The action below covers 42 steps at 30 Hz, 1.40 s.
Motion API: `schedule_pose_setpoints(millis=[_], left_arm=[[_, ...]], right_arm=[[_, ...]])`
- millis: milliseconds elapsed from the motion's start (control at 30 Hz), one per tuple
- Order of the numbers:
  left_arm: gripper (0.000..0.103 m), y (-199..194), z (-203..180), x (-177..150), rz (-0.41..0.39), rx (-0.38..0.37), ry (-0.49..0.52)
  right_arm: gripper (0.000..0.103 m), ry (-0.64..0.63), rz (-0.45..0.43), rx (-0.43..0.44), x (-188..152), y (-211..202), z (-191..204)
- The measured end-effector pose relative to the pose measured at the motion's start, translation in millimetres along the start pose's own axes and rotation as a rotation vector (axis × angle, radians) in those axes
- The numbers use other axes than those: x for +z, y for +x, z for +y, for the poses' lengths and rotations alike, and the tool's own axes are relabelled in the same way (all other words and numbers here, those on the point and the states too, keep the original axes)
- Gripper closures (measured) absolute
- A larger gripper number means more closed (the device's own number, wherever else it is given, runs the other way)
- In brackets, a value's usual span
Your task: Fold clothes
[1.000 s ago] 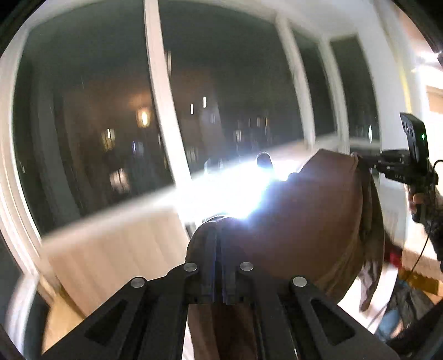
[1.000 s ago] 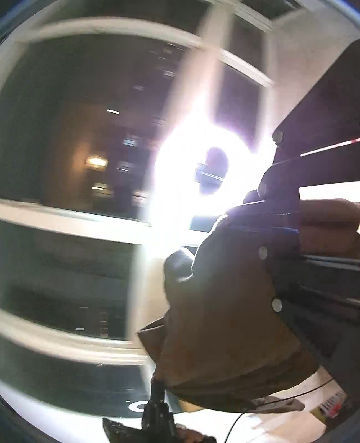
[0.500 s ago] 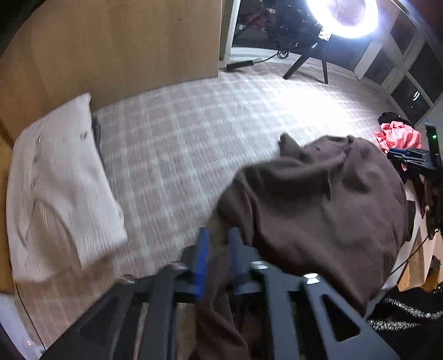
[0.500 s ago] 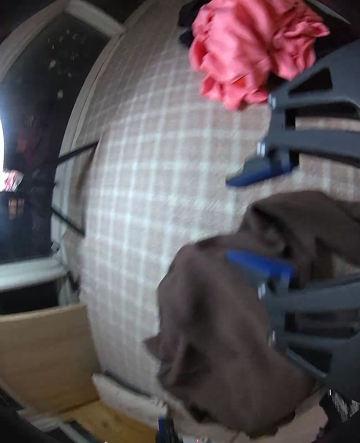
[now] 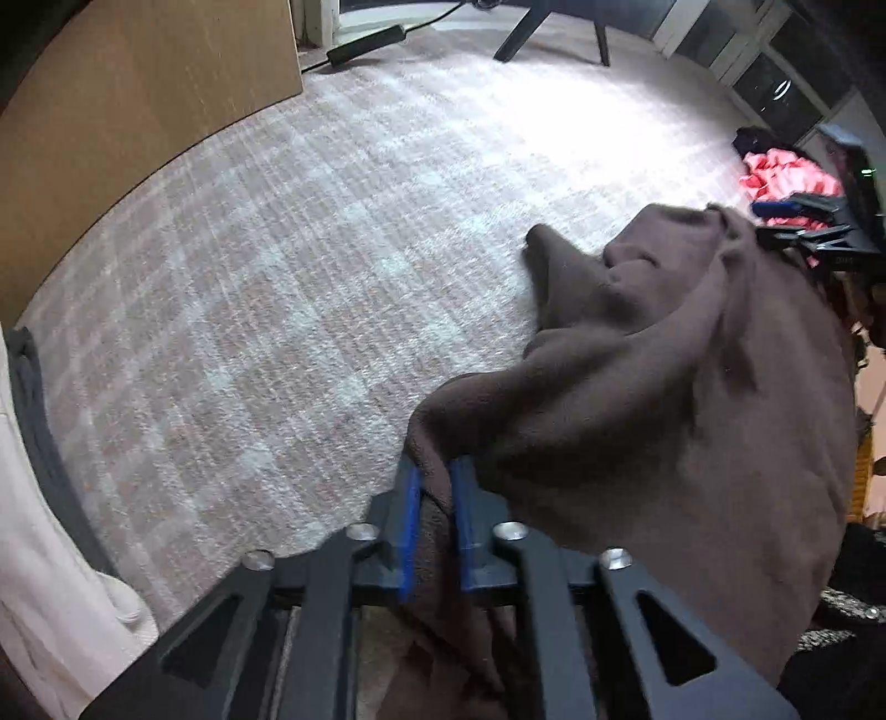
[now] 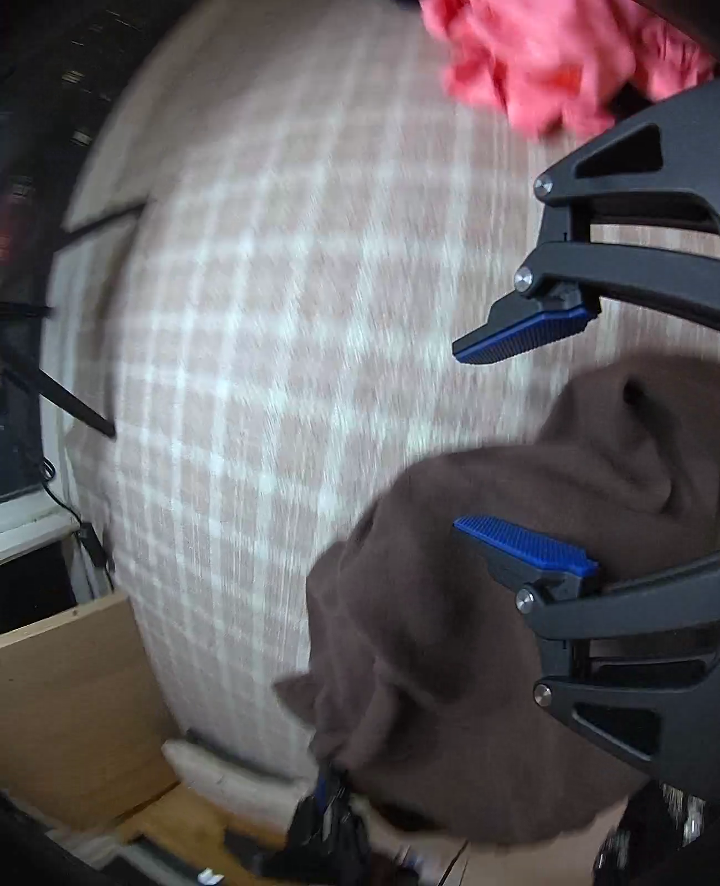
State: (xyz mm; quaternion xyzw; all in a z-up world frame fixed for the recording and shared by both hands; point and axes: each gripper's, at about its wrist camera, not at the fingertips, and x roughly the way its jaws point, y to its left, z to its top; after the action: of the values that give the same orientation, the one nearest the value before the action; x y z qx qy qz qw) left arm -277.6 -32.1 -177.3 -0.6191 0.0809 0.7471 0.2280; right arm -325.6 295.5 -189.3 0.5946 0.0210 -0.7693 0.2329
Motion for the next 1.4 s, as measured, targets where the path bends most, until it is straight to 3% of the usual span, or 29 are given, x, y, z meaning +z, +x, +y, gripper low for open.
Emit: schedule_pose_setpoints(millis=[33, 67, 100, 200, 300, 367, 400, 467, 567, 733, 800, 933, 1033, 1100, 1133, 1167, 1267, 1400], left_arm=[[0.097, -2.8, 0.2, -1.3, -0.009, -0.007, -0.007], [0.098, -6.4, 0.5, -2.9, -0.019, -0.011, -0.016], [0.098, -11.8, 0.6, -4.6, -0.031, -0.015, -0.026], [0.098, -39.9, -1.5, -14.3, -0.094, -0.028, -0.040], [0.098, -78.4, -2.4, -46.6, -0.141, -0.031, -0.076], [0.098, -104.7, -2.7, -71.6, -0.168, -0.032, -0.104], [0.098, -114.6, -2.7, -85.1, -0.173, -0.032, -0.118], [0.098, -114.7, 1.5, -114.3, -0.137, -0.027, -0.156], [0.098, -97.9, 11.6, -147.8, -0.068, -0.015, -0.222], [0.098, -83.8, 20.8, -154.7, -0.072, -0.024, -0.275], [0.098, -82.9, 23.4, -150.2, -0.078, -0.015, -0.281], [0.098, -87.2, 23.7, -143.6, -0.085, 0.004, -0.271], [0.098, -85.9, 26.1, -141.4, -0.084, 0.018, -0.260], [0.098, -87.0, 28.0, -142.9, -0.087, 0.016, -0.267], [0.098, -87.3, 28.4, -143.4, -0.089, 0.016, -0.270], [0.098, -86.8, 28.0, -143.4, -0.091, 0.018, -0.272], [0.098, -86.9, 27.1, -137.2, -0.107, 0.035, -0.273], [0.098, -114.2, 18.6, -116.1, -0.198, 0.047, -0.244]], right_arm=[[0.058, 0.004, 0.009, 0.034, -0.7, 3.1, 1.6], [0.090, -0.004, 0.020, 0.050, -2.2, 5.0, 6.1], [0.096, -0.011, 0.031, 0.067, -3.7, 6.9, 10.7], [0.096, -0.057, -0.014, 0.057, -15.6, -18.4, 31.4], [0.092, -0.092, -0.014, 0.141, -36.8, -53.6, 50.8], [0.052, -0.136, 0.039, 0.168, -56.6, -65.3, 62.5], [0.048, -0.152, 0.038, 0.121, -67.4, -69.7, 64.7], [0.048, -0.159, 0.025, 0.051, -80.0, -75.0, 62.5], [0.048, -0.104, 0.007, 0.050, -77.4, -75.1, 50.3], [0.048, -0.145, -0.104, 0.017, -41.1, -64.3, 49.5], [0.048, -0.194, -0.107, 0.000, -20.8, -50.0, 50.6], [0.048, -0.249, -0.035, -0.003, 21.3, 4.1, 57.6], [0.048, -0.281, 0.070, 0.006, 27.0, 29.2, 53.6], [0.054, -0.299, 0.108, 0.030, 20.7, 34.4, 51.6], [0.083, -0.312, 0.114, 0.048, 16.5, 33.7, 52.6], [0.100, -0.321, 0.123, 0.063, 12.8, 31.9, 53.5], [0.100, -0.310, 0.100, 0.071, 8.5, 13.9, 51.7], [0.100, -0.231, -0.037, 0.062, 7.2, -61.0, 32.6]])
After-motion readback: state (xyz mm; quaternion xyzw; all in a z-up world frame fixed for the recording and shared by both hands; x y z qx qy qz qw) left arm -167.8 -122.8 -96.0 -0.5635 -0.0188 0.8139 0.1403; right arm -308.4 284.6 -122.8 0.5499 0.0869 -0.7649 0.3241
